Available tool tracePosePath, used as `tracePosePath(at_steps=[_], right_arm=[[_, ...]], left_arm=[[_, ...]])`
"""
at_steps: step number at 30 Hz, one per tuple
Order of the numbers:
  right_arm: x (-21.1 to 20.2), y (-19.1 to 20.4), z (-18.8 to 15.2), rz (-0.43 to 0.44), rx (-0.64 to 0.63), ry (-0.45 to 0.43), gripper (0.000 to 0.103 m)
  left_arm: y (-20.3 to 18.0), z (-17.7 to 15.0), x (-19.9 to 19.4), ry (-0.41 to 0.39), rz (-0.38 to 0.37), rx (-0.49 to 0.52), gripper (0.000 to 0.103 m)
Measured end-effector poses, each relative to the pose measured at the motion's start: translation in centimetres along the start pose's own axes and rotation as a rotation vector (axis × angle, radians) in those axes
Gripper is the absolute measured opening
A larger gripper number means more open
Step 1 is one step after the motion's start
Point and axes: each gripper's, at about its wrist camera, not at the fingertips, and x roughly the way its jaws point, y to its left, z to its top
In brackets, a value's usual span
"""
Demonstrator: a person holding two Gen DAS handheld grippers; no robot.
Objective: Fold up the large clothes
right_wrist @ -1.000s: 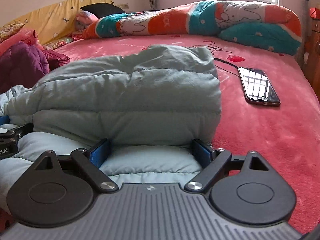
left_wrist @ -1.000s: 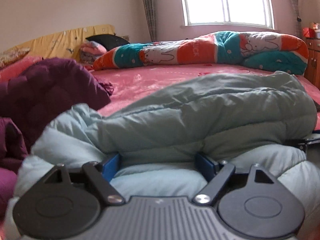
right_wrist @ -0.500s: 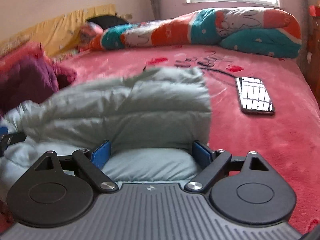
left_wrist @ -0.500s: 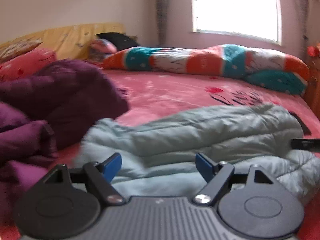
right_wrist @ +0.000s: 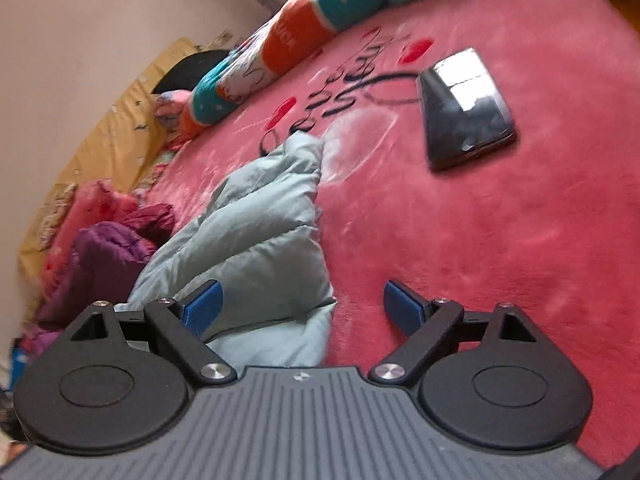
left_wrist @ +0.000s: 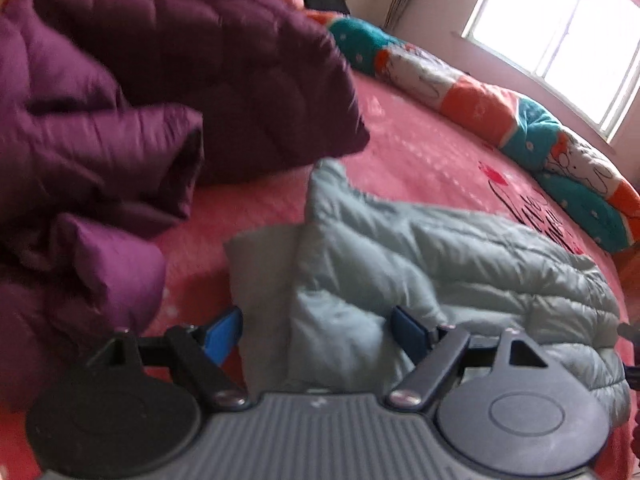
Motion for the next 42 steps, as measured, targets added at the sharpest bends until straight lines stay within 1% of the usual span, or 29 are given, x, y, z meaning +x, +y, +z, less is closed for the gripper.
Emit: tracePosePath(at_steps=[3, 5, 7, 8, 10, 11, 12, 14, 15, 16, 17, 18, 19, 20, 21, 22, 24, 25, 27, 30, 33, 39, 42], right_arm=[[1.2, 0.0, 0.5, 0.059, -0.002, 0.051, 0.103], [2.2, 0.7, 0.5, 0.074, -0.038, 0.094, 0.103], [3.3, 1.5, 0.5, 0.091, -0.074, 0.133, 0.103], [3.8, 1.8, 0.5, 0.102, -0.085, 0.153, 0.103], [4.6, 2.4, 0.5, 0.131, -0.095, 0.188, 0.103], [5.0, 2.6, 0.4, 0.135, -0.094, 0.198, 0.103], [4.5, 2.8, 0.4, 0.137, -0.088, 0.198, 0.103], [4.7, 2.6, 0.6, 0.154, -0.059, 0.202, 0.103], [4.6, 2.3, 0.6, 0.158, -0.041, 0.201, 0.103], [4.5, 2.1, 0.6, 0.161, -0.025, 0.200, 0.099], [4.3, 1.9, 0.6, 0.166, -0.012, 0.199, 0.094], [4.6, 1.8, 0.6, 0.170, 0.001, 0.197, 0.085], [4.4, 1.6, 0.5, 0.169, 0.010, 0.194, 0.076], [4.2, 1.4, 0.4, 0.165, 0.014, 0.190, 0.072], [3.9, 1.4, 0.2, 0.163, 0.014, 0.183, 0.064], [3.6, 1.6, 0.1, 0.160, 0.007, 0.177, 0.058], [2.6, 2.5, -0.3, 0.146, -0.028, 0.158, 0.051], [2.4, 2.9, -0.4, 0.137, -0.052, 0.150, 0.047], [1.9, 3.9, -0.4, 0.116, -0.094, 0.131, 0.043], [1.0, 5.3, -0.2, 0.091, -0.161, 0.096, 0.038], [0.2, 6.9, -0.1, 0.065, -0.233, 0.050, 0.036], [-1.6, 8.3, 0.2, 0.026, -0.325, -0.039, 0.034], [-1.6, 8.7, 0.9, 0.001, -0.366, -0.075, 0.033]], left_arm=[[0.5, -0.5, 1.2, 0.038, -0.036, -0.014, 0.082], [0.6, -0.6, 1.7, 0.048, -0.063, -0.016, 0.082], [0.6, -0.7, 2.3, 0.057, -0.085, -0.024, 0.086], [0.4, -0.8, 2.7, 0.062, -0.101, -0.026, 0.089], [0.0, -0.9, 3.3, 0.077, -0.115, -0.011, 0.094], [-0.4, -1.0, 3.6, 0.079, -0.113, 0.006, 0.095], [-0.6, -1.0, 3.8, 0.082, -0.119, 0.008, 0.095], [-0.6, -0.9, 4.3, 0.086, -0.140, -0.017, 0.094], [-0.6, -0.9, 4.4, 0.085, -0.150, -0.023, 0.090], [-0.6, -0.9, 4.3, 0.080, -0.161, -0.027, 0.087], [-0.5, -0.9, 4.2, 0.072, -0.171, -0.036, 0.078], [-0.5, -0.8, 4.1, 0.067, -0.183, -0.051, 0.069], [-0.5, -0.7, 4.2, 0.062, -0.193, -0.066, 0.065], [-0.5, -0.7, 4.2, 0.057, -0.198, -0.077, 0.058], [-0.7, -0.6, 4.1, 0.052, -0.198, -0.078, 0.054], [-0.9, -0.5, 4.1, 0.046, -0.195, -0.072, 0.051], [-1.1, -0.3, 3.8, 0.036, -0.196, -0.068, 0.041], [-1.2, -0.2, 3.7, 0.032, -0.196, -0.069, 0.039], [-1.4, 0.1, 3.6, 0.020, -0.196, -0.067, 0.033], [-1.5, 0.5, 3.3, -0.001, -0.206, -0.070, 0.029], [-2.0, 1.2, 3.5, -0.010, -0.217, -0.058, 0.028], [-4.2, 2.8, 4.8, -0.028, -0.236, -0.010, 0.027], [-5.8, 4.1, 5.9, -0.043, -0.239, 0.022, 0.026]])
